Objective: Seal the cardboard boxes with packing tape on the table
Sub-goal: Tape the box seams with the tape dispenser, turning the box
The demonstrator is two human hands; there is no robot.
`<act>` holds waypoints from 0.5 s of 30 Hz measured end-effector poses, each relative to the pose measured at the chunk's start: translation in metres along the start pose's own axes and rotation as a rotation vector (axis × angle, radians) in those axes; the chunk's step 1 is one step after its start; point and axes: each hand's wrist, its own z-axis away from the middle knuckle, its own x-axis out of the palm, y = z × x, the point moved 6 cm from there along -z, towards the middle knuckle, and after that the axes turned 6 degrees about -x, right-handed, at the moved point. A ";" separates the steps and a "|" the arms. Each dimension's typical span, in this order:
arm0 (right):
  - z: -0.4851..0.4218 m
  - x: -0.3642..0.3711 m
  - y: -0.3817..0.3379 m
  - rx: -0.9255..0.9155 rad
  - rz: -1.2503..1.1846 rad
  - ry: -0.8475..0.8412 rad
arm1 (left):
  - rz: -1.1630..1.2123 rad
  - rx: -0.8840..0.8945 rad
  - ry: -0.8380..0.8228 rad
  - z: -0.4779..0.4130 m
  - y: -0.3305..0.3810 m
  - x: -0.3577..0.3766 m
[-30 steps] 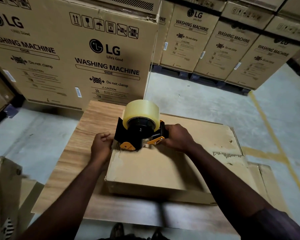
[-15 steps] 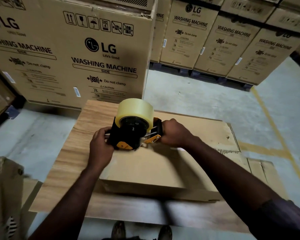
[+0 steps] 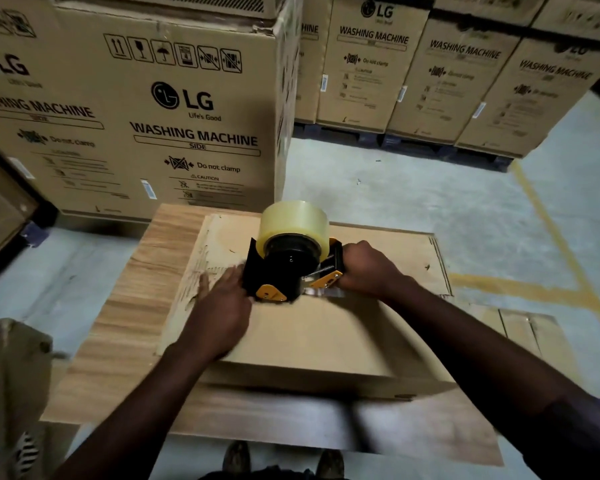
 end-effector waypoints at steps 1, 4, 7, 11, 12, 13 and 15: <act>0.000 0.001 0.001 -0.003 0.004 0.006 | -0.084 0.033 -0.038 0.003 0.008 0.010; -0.002 0.002 0.001 -0.011 0.021 0.011 | -0.163 0.023 -0.046 0.006 0.005 0.015; 0.002 0.001 0.003 -0.021 0.030 -0.001 | -0.135 0.032 -0.031 0.007 0.002 0.011; 0.024 -0.015 0.035 0.005 0.064 -0.047 | -0.128 0.003 -0.030 0.009 0.003 0.011; 0.030 -0.019 0.049 0.005 0.079 -0.054 | -0.134 -0.003 -0.035 0.008 0.002 0.011; 0.038 -0.023 0.062 0.003 0.090 -0.056 | -0.135 -0.008 -0.039 0.008 0.001 0.012; 0.053 -0.029 0.086 -0.023 0.108 -0.048 | -0.134 -0.019 -0.047 0.008 0.002 0.012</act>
